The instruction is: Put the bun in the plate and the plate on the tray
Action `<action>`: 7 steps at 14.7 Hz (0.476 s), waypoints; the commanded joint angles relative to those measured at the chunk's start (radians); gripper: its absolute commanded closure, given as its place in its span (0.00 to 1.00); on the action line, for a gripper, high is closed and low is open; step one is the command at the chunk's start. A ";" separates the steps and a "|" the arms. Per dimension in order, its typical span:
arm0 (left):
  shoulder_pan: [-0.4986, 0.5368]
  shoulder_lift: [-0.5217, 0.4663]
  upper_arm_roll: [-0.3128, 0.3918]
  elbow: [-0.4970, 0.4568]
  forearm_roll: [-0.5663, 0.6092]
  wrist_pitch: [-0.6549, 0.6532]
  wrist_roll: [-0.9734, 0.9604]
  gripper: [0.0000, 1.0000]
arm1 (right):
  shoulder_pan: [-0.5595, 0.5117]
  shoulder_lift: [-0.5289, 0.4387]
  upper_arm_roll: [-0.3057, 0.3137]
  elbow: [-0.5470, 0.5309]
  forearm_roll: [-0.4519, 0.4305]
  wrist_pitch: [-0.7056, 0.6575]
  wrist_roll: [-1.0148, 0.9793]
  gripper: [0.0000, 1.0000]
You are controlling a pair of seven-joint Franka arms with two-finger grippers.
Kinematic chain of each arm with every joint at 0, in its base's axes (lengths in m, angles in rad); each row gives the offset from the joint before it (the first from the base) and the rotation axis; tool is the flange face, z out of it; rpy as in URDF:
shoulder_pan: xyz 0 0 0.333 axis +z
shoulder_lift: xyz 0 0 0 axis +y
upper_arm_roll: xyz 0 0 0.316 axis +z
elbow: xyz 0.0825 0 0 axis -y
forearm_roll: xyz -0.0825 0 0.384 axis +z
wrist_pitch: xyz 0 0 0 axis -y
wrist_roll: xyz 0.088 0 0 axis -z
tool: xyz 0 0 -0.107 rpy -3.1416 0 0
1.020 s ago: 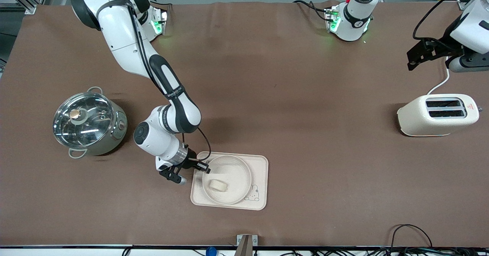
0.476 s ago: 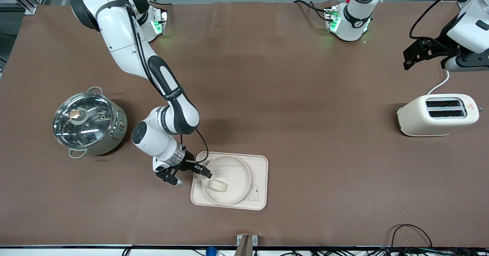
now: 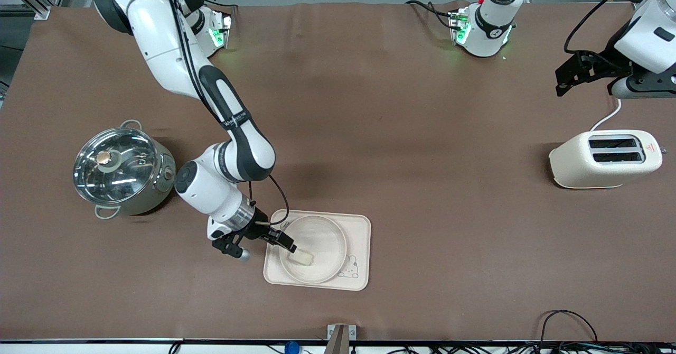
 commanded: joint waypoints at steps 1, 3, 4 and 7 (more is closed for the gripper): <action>0.006 -0.016 -0.005 -0.003 -0.015 -0.001 0.021 0.00 | -0.014 -0.152 -0.015 -0.161 0.003 -0.037 -0.001 0.00; 0.006 -0.016 -0.005 -0.003 -0.015 0.000 0.021 0.00 | -0.007 -0.261 -0.073 -0.236 -0.010 -0.149 -0.003 0.00; 0.006 -0.017 -0.005 -0.003 -0.016 -0.001 0.023 0.00 | -0.006 -0.310 -0.102 -0.266 -0.040 -0.206 -0.001 0.00; 0.006 -0.019 -0.005 -0.002 -0.016 0.000 0.021 0.00 | -0.015 -0.482 -0.176 -0.379 -0.201 -0.301 -0.005 0.00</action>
